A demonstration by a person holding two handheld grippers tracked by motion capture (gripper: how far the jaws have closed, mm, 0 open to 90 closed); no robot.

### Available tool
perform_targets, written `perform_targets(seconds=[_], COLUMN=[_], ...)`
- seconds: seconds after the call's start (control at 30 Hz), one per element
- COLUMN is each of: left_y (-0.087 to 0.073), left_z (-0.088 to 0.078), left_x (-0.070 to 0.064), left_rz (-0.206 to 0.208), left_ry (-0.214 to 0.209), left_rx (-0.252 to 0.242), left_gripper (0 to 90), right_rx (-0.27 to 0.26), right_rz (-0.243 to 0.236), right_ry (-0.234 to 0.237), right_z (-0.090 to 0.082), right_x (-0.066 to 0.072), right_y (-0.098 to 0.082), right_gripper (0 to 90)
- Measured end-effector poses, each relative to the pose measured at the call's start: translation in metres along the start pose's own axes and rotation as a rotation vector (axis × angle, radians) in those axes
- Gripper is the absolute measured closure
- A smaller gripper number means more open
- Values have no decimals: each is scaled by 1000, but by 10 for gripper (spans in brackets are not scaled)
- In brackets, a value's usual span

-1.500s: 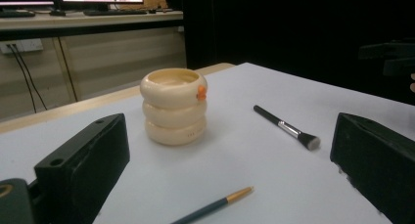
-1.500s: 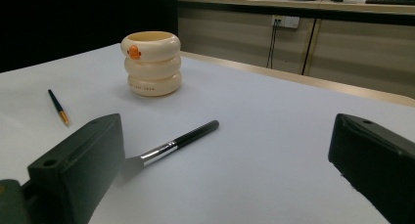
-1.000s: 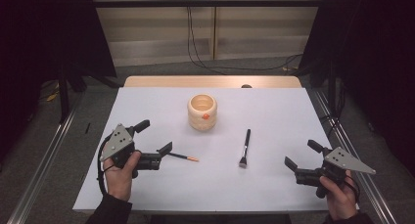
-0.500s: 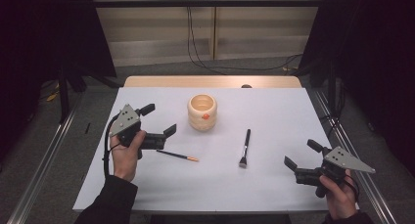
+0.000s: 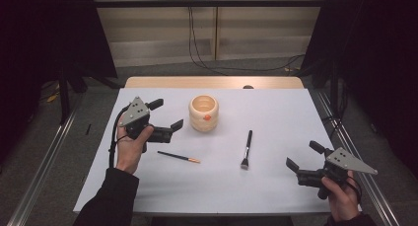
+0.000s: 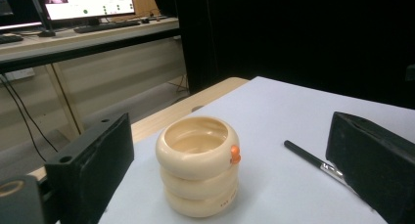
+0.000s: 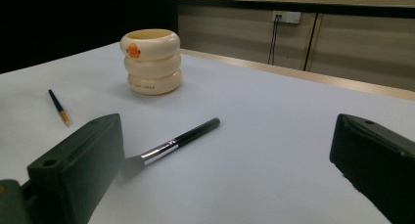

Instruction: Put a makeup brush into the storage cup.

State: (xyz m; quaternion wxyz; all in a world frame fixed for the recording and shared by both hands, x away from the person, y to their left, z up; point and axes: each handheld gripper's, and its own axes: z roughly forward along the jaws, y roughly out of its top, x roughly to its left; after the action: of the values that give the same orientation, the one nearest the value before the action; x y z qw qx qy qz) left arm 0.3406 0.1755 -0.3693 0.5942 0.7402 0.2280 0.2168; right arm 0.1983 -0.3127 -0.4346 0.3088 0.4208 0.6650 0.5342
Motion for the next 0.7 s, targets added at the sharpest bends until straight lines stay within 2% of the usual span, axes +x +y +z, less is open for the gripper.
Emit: perform_targets(seconds=[0.07, 0.2, 0.23, 0.33, 0.37, 0.4, 0.43, 0.47, 0.5, 0.53, 0.67, 0.7], left_y=[1, 5, 8, 9, 9, 8, 8, 7, 7, 6, 7, 8], left_z=[1, 3, 4, 5, 6, 7, 7, 9, 9, 11, 14, 14], left_x=[1, 2, 3, 4, 4, 4, 4, 4, 4, 4, 4, 5], left_rz=[0, 18, 20, 11, -16, -22, -22, -15, -15, -36, -40, -53], left_ry=[-21, -29, -34, -45, -37, -38, -38, -39, -39, -26, -2, -8], left_rx=[21, 54, 75, 99, 124, 146, 146, 177, 177, 207, 244, 256], left_gripper=[37, 32, 32, 28, 22, 21, 19, 19, 19, 17, 31, 31], right_rx=[2, -1, 0, -2, 0, 0, 0, -2, -2, 1, 4, 4], right_rz=[3, -1, 0, -1, -1, -1, 0, 1, 1, -1, -2, -2], right_ry=[-4, 0, -3, -1, -1, 0, 1, 3, 3, 4, 7, 7], right_z=[0, 1, 1, 1, 0, 0, 0, 1, 1, 1, 1, 1], right_x=[0, 0, 0, 0, 0, 0, 0, 0, 0, 0, 0, 0], right_y=[0, 0, 0, 0, 0, 0, 0, 0, 0, 0, 0, 0], right_gripper=[0, 0, 0, 0, 0, 0, 0, 0, 0, 0, 0, 0])
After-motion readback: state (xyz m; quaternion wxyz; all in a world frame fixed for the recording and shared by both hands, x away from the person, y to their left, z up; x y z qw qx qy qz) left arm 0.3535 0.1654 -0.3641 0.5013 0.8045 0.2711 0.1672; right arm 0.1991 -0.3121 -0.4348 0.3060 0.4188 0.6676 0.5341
